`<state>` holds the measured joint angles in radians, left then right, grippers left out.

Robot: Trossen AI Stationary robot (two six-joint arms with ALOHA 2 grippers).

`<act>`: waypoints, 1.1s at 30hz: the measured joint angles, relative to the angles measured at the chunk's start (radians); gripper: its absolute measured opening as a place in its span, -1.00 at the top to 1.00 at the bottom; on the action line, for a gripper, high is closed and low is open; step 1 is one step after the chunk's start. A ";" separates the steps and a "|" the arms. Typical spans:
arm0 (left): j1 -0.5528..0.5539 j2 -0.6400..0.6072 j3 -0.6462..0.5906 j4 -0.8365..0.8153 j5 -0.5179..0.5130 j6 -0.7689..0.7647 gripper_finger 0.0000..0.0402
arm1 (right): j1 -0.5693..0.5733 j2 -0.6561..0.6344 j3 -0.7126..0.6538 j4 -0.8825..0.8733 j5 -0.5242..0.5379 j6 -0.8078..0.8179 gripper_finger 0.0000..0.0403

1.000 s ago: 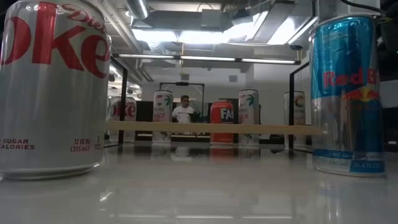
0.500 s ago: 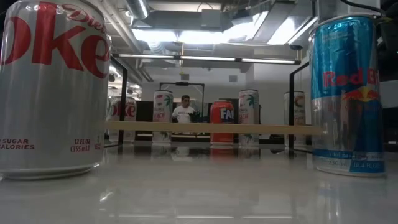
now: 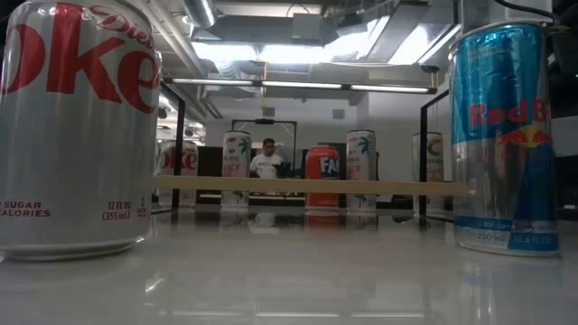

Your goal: Place canned beverage on shelf

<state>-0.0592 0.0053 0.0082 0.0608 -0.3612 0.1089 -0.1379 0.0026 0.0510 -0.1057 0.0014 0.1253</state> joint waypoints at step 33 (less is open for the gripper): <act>0.000 0.000 0.000 0.000 0.000 0.000 1.00 | 0.000 0.000 -0.003 0.023 0.011 0.008 0.89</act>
<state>-0.0592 0.0053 0.0079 0.0608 -0.3614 0.1089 -0.1379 0.0028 0.0476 -0.0826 0.0121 0.1337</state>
